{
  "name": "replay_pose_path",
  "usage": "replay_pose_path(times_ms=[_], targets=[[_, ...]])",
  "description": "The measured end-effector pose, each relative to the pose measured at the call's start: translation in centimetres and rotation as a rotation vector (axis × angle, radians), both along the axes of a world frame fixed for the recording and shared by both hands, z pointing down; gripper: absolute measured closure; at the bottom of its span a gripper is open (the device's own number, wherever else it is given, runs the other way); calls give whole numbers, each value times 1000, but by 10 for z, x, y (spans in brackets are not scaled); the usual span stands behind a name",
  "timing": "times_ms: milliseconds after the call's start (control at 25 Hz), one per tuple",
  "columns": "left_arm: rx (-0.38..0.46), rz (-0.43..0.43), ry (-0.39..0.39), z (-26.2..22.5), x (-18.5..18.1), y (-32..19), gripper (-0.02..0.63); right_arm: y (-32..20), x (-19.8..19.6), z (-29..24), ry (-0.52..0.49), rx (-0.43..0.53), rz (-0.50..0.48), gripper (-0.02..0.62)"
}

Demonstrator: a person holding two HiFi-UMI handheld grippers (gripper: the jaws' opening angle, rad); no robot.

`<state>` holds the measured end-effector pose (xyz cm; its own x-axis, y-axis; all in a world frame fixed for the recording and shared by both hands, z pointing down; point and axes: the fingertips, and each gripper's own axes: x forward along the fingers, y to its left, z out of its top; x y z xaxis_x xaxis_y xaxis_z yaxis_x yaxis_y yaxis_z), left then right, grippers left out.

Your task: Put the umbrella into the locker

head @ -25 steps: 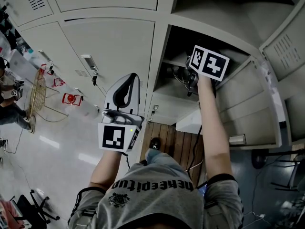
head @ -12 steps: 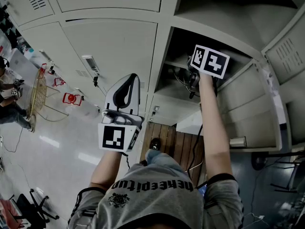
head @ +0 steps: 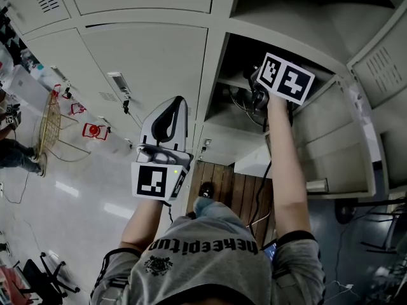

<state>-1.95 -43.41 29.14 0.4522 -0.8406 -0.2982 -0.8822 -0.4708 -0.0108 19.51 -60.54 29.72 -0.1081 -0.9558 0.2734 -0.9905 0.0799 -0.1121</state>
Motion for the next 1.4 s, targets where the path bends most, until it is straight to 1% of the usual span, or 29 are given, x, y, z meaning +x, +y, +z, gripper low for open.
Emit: replay_pose_path(times_ms=[160, 320, 440, 520, 680, 760, 1080, 1120, 1400], targets=[[5, 10, -4, -1, 4, 4, 601, 6, -3, 6, 21, -14, -13, 327], [6, 13, 0, -3, 3, 8, 601, 15, -9, 4, 13, 0, -39, 327], [13, 14, -4, -5, 4, 13, 601, 22, -13, 6, 33, 8, -51, 328], [13, 17, -5, -6, 3, 15, 601, 28, -14, 5, 40, 23, -52, 345], [18, 15, -4, -8, 2, 20, 601, 38, -18, 0, 20, 45, -65, 369], [22, 16, -4, -10, 2, 23, 601, 44, -19, -3, 23, 55, -65, 400], [36, 28, -4, -16, 4, 34, 601, 69, -17, -13, 38, 103, -47, 575], [38, 29, -4, -17, 5, 36, 601, 72, -17, -14, 41, 108, -44, 589], [42, 42, -1, -20, 8, 46, 601, 96, -18, -16, 45, 141, -50, 594]])
